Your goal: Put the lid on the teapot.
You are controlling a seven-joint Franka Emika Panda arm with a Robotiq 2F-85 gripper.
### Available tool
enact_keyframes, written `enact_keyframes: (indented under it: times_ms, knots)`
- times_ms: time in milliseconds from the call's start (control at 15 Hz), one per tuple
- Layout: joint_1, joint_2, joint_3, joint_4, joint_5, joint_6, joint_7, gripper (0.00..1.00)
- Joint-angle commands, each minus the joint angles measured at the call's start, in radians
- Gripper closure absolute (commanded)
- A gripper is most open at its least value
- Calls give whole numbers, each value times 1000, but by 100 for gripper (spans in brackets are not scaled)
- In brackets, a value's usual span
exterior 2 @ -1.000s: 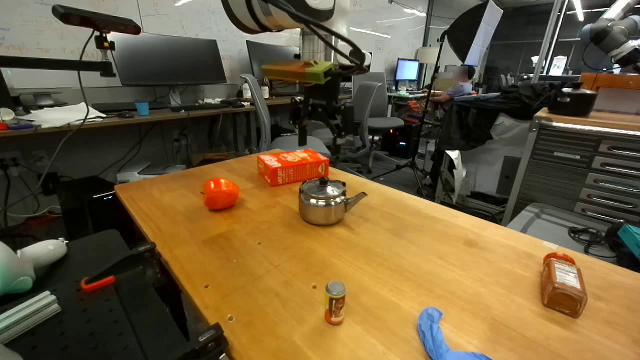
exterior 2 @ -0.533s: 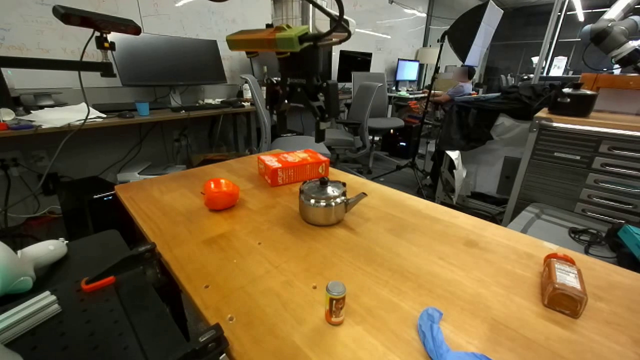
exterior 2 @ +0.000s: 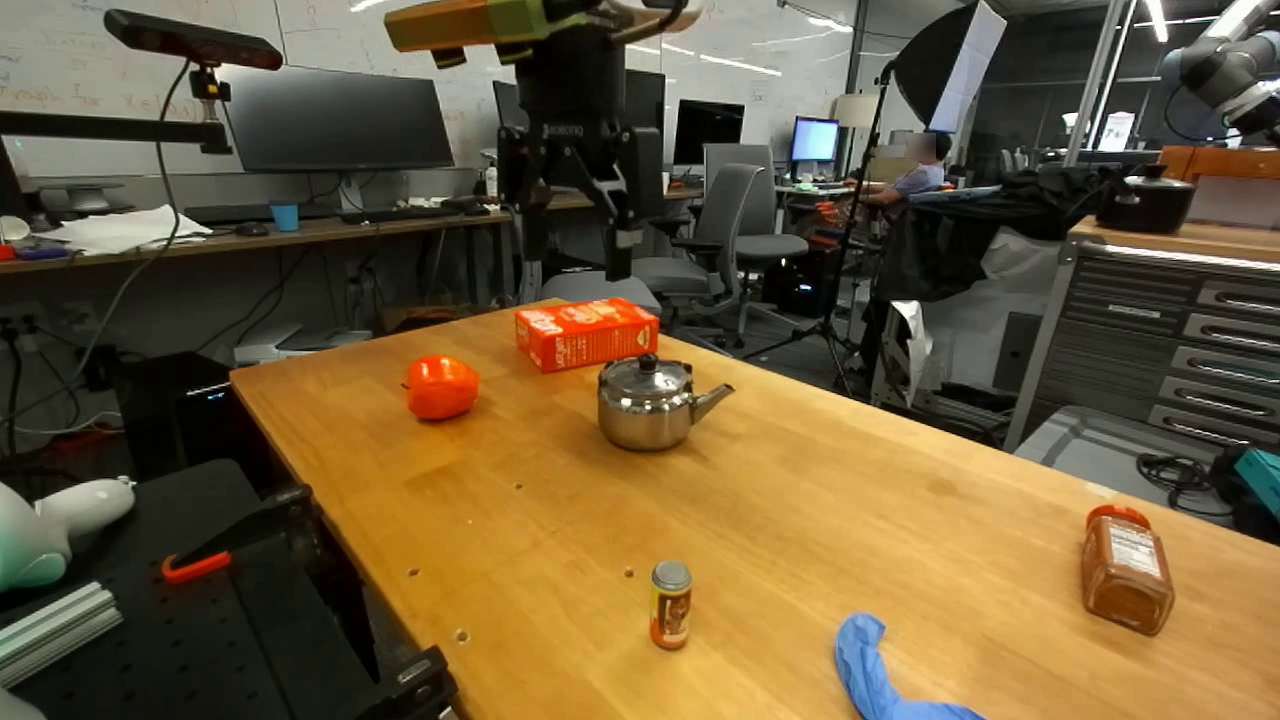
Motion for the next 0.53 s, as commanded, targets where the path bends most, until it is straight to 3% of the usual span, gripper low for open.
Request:
enact_keyframes:
  times_ms: [0, 467]
  knots:
    - [-1, 0, 2, 0, 0, -2, 0, 0]
    - [1, 14, 6, 0, 0, -1, 1, 0]
